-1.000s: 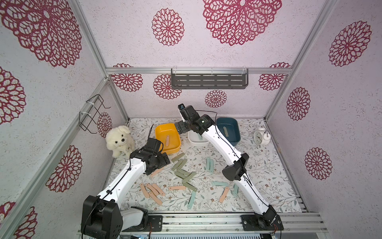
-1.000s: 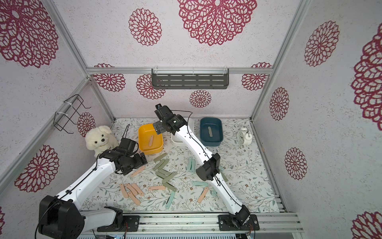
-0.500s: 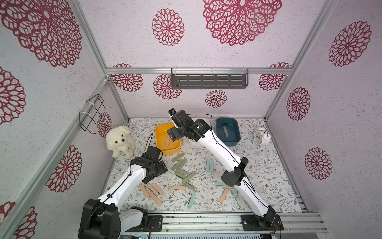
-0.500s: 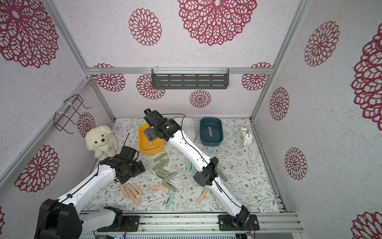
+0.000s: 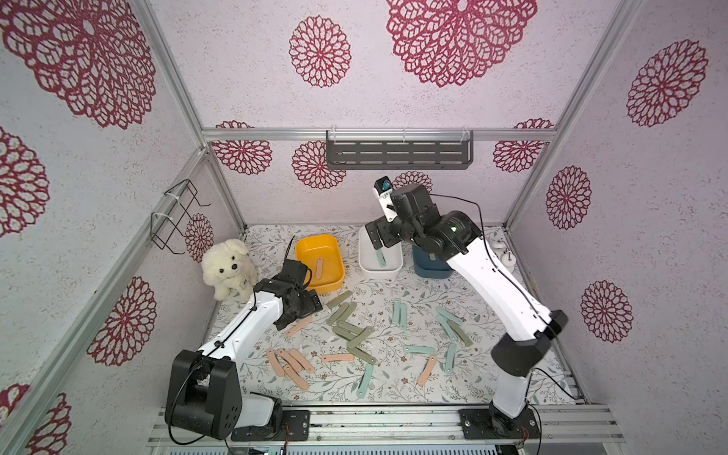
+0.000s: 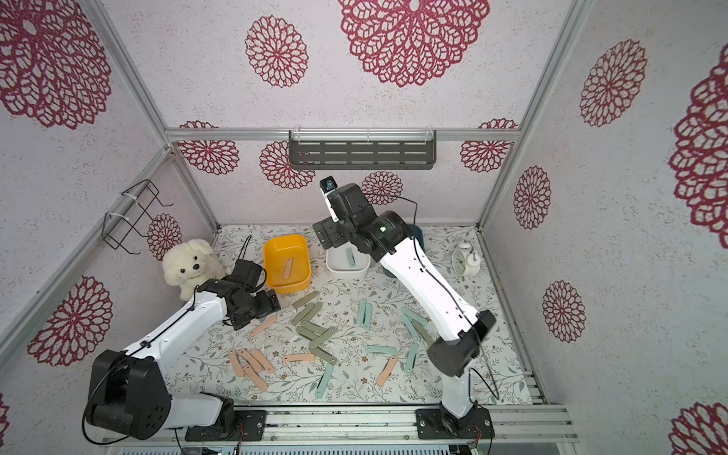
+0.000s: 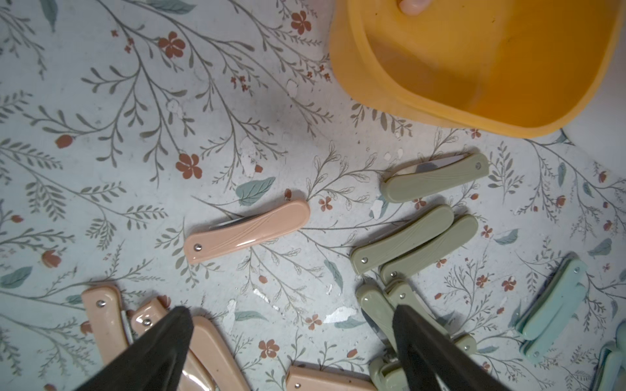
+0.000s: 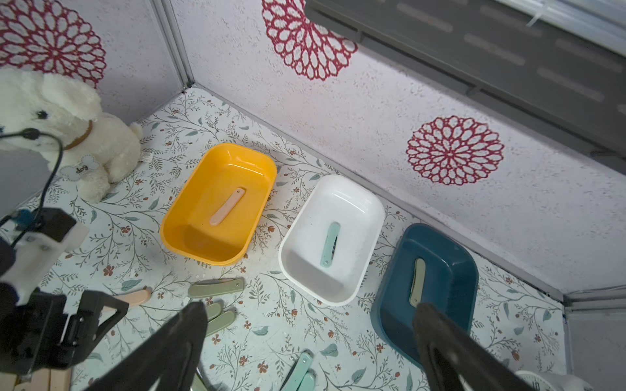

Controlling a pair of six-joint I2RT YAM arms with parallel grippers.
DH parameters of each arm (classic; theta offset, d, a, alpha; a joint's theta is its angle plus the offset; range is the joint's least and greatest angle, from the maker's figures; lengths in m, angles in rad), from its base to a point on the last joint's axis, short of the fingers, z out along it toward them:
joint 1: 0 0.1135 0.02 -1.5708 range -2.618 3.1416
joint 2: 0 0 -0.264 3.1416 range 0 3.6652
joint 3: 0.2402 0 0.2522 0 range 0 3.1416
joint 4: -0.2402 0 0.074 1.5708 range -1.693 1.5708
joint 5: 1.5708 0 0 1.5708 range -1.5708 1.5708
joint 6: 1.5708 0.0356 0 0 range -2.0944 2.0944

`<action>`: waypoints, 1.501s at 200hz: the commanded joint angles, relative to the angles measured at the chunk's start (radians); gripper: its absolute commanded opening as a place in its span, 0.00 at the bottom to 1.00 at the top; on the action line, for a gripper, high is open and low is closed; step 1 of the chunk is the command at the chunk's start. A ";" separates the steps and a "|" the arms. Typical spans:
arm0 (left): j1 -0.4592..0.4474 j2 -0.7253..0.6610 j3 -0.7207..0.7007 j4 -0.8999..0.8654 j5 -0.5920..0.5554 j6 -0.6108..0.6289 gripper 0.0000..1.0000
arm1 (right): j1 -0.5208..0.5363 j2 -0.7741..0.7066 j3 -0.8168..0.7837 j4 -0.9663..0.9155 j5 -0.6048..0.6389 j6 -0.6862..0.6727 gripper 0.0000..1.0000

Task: Place the fruit knives into the storage box by color
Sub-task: Pick up the fruit knife from the center of the board.

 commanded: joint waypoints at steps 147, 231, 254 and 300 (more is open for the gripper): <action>0.115 0.345 0.033 0.073 0.213 0.256 0.97 | -0.005 -0.398 -0.917 0.593 -0.206 0.126 0.99; 0.054 0.250 -0.070 0.097 0.233 0.117 0.86 | -0.011 -0.364 -0.916 0.619 -0.222 0.131 0.99; 0.029 0.241 -0.105 0.097 0.184 0.090 0.78 | -0.011 -0.341 -0.903 0.620 -0.238 0.131 0.99; 0.026 0.302 -0.091 0.095 0.077 0.088 0.71 | -0.011 -0.315 -0.895 0.629 -0.253 0.134 0.99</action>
